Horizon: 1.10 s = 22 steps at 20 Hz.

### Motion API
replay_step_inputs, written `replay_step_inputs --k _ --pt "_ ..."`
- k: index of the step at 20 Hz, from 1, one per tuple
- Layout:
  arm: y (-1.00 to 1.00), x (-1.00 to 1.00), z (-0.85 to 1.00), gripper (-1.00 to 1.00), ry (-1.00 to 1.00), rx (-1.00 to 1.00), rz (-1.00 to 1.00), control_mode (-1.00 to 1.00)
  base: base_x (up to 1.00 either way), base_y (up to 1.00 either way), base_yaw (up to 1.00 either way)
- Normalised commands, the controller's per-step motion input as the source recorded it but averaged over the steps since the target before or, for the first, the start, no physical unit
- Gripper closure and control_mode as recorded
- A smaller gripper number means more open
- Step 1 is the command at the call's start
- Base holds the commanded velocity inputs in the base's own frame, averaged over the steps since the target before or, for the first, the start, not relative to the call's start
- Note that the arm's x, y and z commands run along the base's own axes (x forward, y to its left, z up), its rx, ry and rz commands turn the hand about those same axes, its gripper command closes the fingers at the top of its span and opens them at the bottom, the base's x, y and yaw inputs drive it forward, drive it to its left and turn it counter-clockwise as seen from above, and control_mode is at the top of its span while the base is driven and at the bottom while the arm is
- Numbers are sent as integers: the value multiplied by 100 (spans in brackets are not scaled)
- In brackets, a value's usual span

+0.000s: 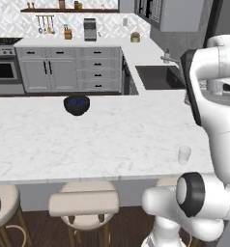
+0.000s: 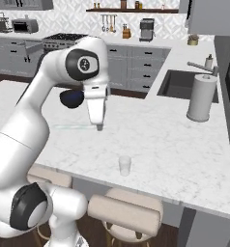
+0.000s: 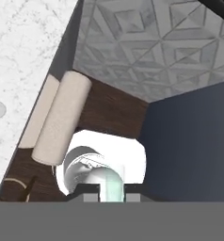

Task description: Take a straw from the drawer in front and place it inside the glass cup on the dining counter.

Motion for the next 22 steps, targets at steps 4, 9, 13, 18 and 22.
replay_step_inputs --k 4,9,13,18,22 --pt "0 15 28 100 -15 -26 -9 -100 0 0 0" --pt "0 13 14 100 -23 -45 -13 -100 0 0 0" --pt "0 10 0 100 -23 -58 -16 -100 0 0 0" --pt "1 6 -3 100 -19 -63 -14 -100 0 0 0" --pt "0 10 0 100 -13 -58 -9 -100 0 0 0"
